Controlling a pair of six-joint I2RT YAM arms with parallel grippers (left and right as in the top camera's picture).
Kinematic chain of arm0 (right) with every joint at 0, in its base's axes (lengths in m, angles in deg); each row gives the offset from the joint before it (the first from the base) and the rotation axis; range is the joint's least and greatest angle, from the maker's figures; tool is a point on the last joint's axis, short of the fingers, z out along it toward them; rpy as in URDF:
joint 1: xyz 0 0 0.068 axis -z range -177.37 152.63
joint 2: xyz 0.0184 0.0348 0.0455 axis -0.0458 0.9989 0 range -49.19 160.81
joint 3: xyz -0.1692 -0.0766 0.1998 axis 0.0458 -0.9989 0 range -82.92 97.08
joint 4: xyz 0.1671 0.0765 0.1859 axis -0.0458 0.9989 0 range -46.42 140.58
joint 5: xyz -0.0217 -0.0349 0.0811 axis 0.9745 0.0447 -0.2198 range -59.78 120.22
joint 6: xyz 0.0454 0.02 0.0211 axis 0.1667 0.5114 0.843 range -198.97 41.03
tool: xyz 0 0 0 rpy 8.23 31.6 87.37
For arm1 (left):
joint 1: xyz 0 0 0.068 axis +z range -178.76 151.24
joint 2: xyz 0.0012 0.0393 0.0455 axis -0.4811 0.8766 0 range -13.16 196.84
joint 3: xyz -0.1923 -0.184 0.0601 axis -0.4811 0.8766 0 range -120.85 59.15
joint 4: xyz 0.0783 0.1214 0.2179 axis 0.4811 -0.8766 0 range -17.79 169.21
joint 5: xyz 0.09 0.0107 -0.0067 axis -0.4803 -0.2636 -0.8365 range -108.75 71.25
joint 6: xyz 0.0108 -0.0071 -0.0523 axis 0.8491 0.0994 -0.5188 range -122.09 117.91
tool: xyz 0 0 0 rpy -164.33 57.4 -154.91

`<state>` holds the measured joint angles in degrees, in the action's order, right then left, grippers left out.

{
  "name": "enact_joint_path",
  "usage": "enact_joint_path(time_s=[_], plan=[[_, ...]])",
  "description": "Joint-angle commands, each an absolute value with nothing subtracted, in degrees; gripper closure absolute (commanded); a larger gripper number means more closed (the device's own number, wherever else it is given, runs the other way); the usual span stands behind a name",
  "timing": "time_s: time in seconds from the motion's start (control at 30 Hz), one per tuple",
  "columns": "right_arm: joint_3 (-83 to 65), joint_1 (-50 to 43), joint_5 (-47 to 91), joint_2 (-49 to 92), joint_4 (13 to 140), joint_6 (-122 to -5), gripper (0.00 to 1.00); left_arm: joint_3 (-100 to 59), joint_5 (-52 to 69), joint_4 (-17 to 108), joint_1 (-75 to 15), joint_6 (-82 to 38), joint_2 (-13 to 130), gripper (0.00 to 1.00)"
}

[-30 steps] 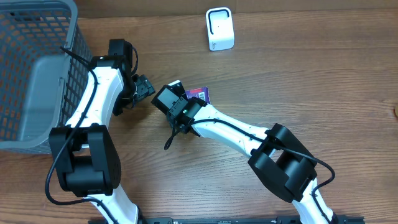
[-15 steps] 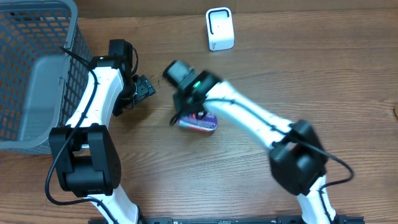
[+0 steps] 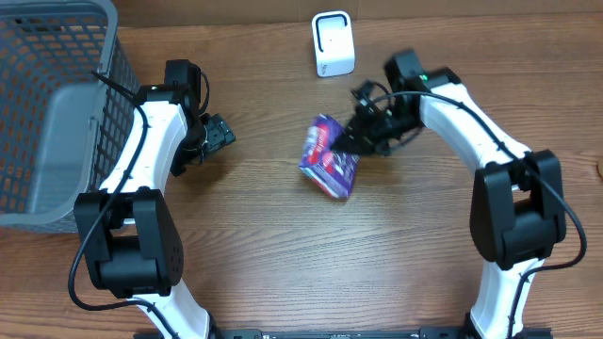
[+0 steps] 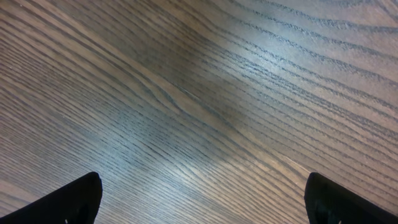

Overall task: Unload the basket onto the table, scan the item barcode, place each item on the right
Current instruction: 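Release the purple pack onto the table and withdraw the right gripper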

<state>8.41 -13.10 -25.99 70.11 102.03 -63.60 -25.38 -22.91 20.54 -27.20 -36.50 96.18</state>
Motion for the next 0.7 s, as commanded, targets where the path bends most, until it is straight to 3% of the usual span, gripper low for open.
enact_joint_path(time_s=[0.0,0.17,0.33,0.53,0.6,0.67], plan=[[2.9,-7.1,-28.9,70.6,100.9,-65.3,0.96,-24.8,-23.6,20.5,-26.8,-37.2,96.2,0.04],[3.5,-0.4,-12.0,70.4,105.7,-66.1,0.96,-24.8,-23.6,20.8,-26.8,-37.2,96.2,0.03],[8.2,2.0,4.6,69.7,115.1,-68.1,0.87,-24.8,-21.8,20.8,-26.9,-37.2,96.2,0.01],[14.9,1.2,8.4,66.5,121.9,-68.4,0.81,-24.8,-16.2,21.4,-26.9,-37.2,96.2,0.00],[16.9,0.4,6.9,65.2,122.7,-68.8,0.73,-24.8,-13.3,21.6,-26.9,-36.9,96.2,0.00],[18.7,-1.1,4.8,63.9,123.1,-69.1,0.54,-24.7,-9.5,22.5,-27.1,-36.7,96.2,0.00]])
